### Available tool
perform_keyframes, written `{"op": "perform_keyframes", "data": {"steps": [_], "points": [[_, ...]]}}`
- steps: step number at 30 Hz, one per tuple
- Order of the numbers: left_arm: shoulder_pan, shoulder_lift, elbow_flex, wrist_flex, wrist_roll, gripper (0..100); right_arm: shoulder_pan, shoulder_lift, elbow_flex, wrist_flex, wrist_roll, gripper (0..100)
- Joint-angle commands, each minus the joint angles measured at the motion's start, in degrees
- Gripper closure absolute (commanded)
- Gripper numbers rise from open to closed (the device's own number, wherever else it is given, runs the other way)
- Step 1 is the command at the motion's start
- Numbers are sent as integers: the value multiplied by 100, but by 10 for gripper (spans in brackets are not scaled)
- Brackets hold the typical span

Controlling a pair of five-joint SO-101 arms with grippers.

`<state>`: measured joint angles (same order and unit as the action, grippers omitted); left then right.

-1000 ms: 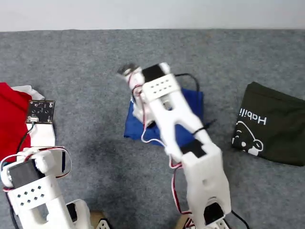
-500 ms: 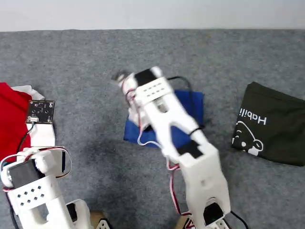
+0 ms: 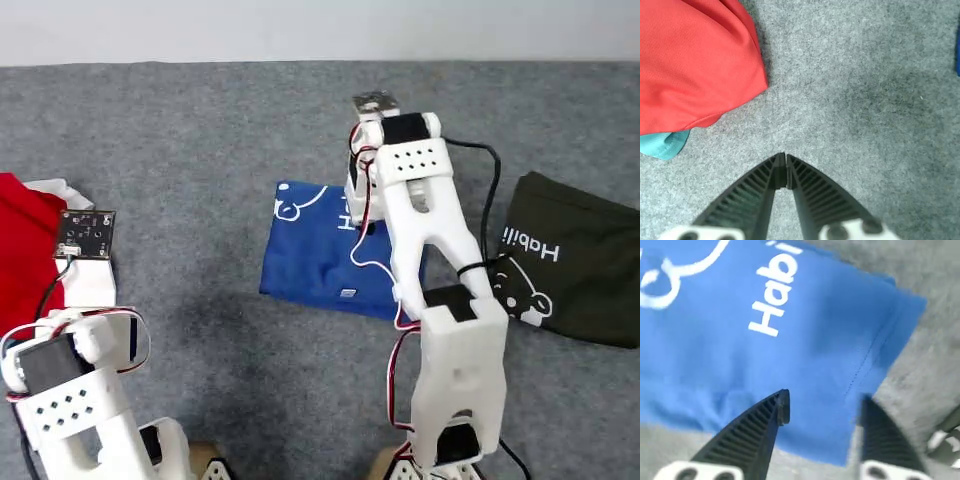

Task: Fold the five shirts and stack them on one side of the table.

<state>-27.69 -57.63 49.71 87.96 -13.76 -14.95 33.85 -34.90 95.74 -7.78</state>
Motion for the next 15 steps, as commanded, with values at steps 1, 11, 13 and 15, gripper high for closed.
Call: {"op": "perform_keyframes", "data": {"steps": [1,11,13,15], "points": [[-26,-62,-66,-53,-62,995,75,40,-53,-207,-712,598],[-26,-62,-66,-53,-62,995,136,514,-53,-488,-738,612],[-26,-62,-66,-53,-62,995,145,690,-53,-488,-747,612],[-26,-62,-66,-53,-62,995,145,901,-53,-488,-747,612]]}}
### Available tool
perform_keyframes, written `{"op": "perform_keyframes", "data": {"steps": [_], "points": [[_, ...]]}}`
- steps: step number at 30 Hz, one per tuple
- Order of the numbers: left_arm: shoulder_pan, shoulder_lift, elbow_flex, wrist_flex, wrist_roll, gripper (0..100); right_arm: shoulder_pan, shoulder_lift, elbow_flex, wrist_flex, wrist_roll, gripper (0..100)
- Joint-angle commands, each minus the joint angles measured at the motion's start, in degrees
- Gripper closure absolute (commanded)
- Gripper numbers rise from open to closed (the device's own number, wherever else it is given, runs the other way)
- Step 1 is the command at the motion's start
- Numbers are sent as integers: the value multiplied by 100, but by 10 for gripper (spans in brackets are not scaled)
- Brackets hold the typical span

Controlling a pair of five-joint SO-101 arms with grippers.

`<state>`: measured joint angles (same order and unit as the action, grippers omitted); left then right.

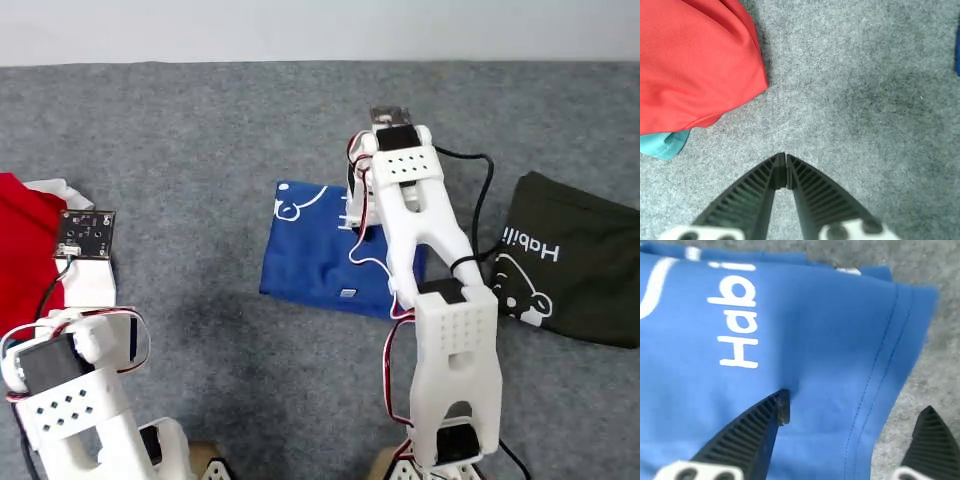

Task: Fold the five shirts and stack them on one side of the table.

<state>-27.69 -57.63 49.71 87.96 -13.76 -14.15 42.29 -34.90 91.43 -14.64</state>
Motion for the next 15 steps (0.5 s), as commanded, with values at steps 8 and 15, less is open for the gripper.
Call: {"op": "perform_keyframes", "data": {"steps": [8,15], "points": [[-26,-62,-48,-53,-62,995,40,673,-62,-57,-62,663],[-26,-62,-40,-53,-62,995,66,708,-62,-40,290,929]]}}
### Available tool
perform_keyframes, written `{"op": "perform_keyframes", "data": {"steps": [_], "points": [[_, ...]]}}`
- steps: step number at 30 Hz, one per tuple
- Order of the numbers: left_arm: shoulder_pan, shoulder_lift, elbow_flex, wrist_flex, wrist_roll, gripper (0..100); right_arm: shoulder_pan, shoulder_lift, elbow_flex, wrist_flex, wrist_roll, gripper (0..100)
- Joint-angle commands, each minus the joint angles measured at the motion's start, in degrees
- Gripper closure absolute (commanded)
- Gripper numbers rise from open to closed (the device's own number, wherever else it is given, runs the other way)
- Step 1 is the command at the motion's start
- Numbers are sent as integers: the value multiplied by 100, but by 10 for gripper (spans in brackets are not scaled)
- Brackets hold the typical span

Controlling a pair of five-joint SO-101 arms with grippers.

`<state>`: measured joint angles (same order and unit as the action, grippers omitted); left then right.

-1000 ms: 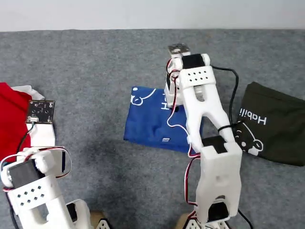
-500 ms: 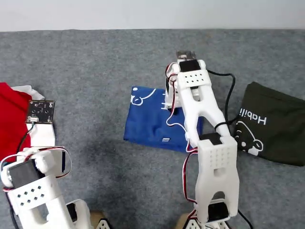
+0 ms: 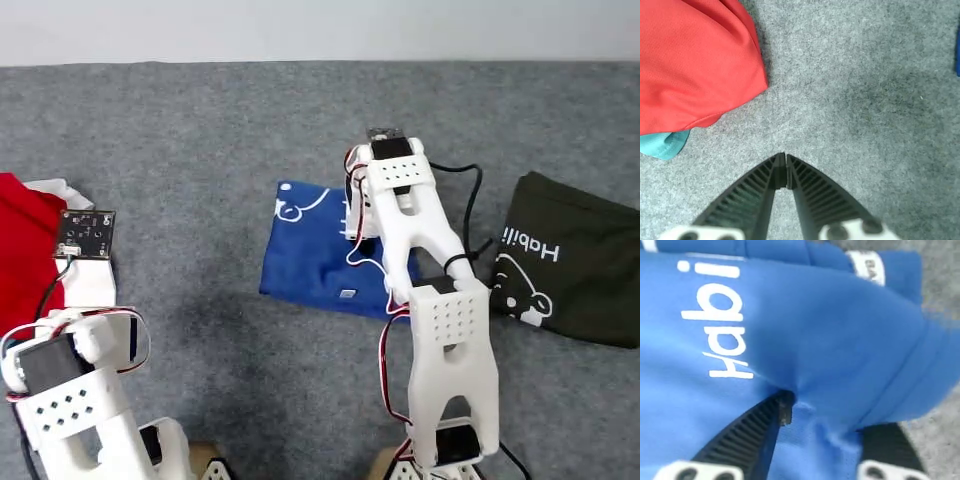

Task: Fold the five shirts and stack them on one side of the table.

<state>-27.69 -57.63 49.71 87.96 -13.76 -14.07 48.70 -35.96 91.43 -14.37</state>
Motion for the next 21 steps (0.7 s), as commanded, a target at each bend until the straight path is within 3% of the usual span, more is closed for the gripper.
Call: {"op": "perform_keyframes", "data": {"steps": [1,8,12,15,21], "points": [[-26,-62,-40,-53,-62,995,48,57,44,-31,404,954],[-26,-62,-40,-53,-62,995,277,-189,-18,338,774,988],[-26,-62,-48,-53,-62,995,532,-822,-18,629,1521,988],[-26,-62,-57,-53,-62,995,778,-1279,-18,813,2497,988],[-26,-62,-57,-53,-62,995,1393,-1613,-18,514,5143,989]]}}
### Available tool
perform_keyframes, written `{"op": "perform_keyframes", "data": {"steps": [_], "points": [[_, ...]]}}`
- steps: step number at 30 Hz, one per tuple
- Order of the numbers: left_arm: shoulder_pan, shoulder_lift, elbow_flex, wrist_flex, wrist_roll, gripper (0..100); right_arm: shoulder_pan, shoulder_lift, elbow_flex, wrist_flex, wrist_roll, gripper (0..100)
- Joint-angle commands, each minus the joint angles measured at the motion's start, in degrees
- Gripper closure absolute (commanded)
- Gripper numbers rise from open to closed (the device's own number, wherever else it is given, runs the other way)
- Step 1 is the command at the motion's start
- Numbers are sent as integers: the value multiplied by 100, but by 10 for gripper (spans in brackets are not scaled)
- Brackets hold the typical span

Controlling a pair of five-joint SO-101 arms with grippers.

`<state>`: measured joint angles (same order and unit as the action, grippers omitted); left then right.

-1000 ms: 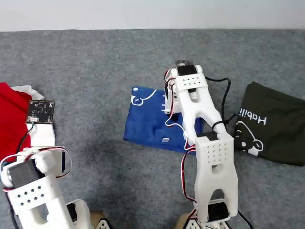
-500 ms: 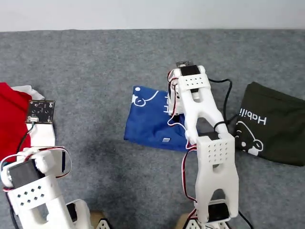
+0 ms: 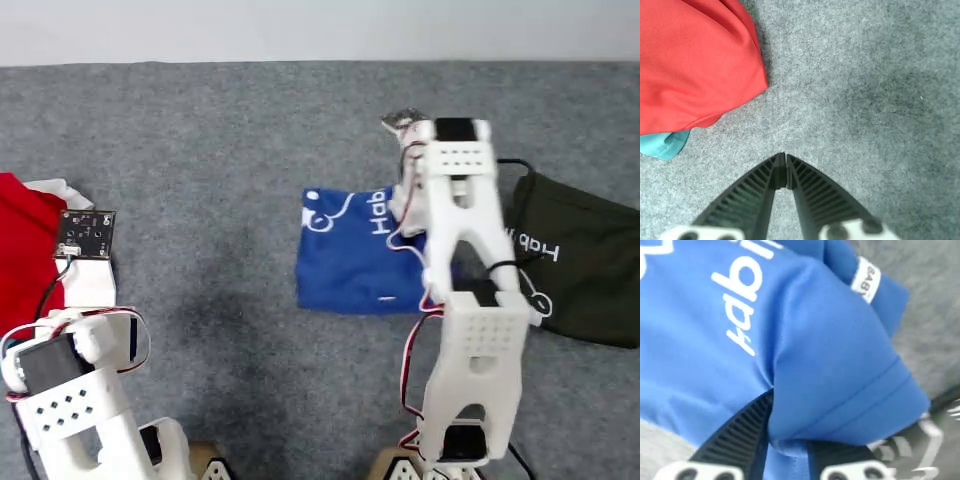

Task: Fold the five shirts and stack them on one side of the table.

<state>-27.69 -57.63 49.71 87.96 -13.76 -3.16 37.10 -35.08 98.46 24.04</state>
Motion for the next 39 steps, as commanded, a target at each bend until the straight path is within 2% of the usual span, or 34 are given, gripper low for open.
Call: {"op": "perform_keyframes", "data": {"steps": [1,5,8,15,19,23,25,31,39], "points": [[-26,-62,-57,-53,-62,995,365,-444,-105,-338,1705,989],[-26,-62,-31,-53,-62,995,426,-426,-105,-1103,3218,989],[-26,-62,-31,-53,-62,995,277,-426,-105,-1719,3833,989],[-26,-62,-22,-53,-53,995,-374,-119,-105,-2475,4220,989],[-26,-62,-48,35,-53,995,-453,251,-105,-2949,4211,986],[-26,-62,-66,70,-53,995,-365,286,-105,-2958,4176,915],[-26,-62,-66,62,-53,995,-286,224,-149,-2967,3789,868],[-26,-62,-66,44,-53,995,-198,-75,-633,-2914,1732,742],[-26,-62,-66,53,-53,995,-224,-576,-730,-2721,-264,732]]}}
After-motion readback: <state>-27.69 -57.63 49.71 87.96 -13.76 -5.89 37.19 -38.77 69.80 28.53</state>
